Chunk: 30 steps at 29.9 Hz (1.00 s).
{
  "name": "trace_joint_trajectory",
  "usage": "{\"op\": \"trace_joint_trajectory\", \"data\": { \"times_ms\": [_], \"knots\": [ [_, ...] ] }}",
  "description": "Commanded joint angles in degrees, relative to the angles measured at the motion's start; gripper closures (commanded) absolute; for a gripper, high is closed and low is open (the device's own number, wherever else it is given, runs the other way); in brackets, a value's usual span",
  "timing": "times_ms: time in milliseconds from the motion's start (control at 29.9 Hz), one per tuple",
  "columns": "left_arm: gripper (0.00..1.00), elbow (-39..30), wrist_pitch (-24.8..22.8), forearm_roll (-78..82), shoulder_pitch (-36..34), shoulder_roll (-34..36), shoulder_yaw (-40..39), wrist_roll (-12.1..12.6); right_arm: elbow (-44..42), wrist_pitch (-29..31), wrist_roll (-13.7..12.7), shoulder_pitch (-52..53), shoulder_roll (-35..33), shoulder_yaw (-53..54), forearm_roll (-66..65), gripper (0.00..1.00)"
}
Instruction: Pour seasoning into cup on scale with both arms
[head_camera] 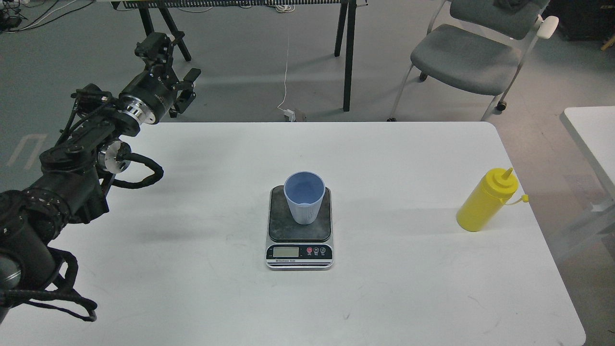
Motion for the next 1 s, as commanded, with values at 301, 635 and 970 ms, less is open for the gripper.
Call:
{"op": "trace_joint_trajectory", "data": {
  "times_ms": [301, 635, 970],
  "knots": [
    [0.11, 0.0, 0.0, -0.3, -1.2, -1.0, -0.4, 0.0, 1.6, 0.0, 0.3, 2.5, 12.0, -0.6, 1.4, 0.02],
    [0.11, 0.0, 0.0, -0.3, -1.5, -1.2, -0.4, 0.0, 4.7, 0.0, 0.5, 1.8, 22.8, 1.9, 1.4, 0.01],
    [0.11, 0.0, 0.0, -0.3, -1.9, -1.0, -0.4, 0.0, 4.1, 0.0, 0.5, -1.3, 24.7, 1.1, 1.1, 0.01]
  ]
}}
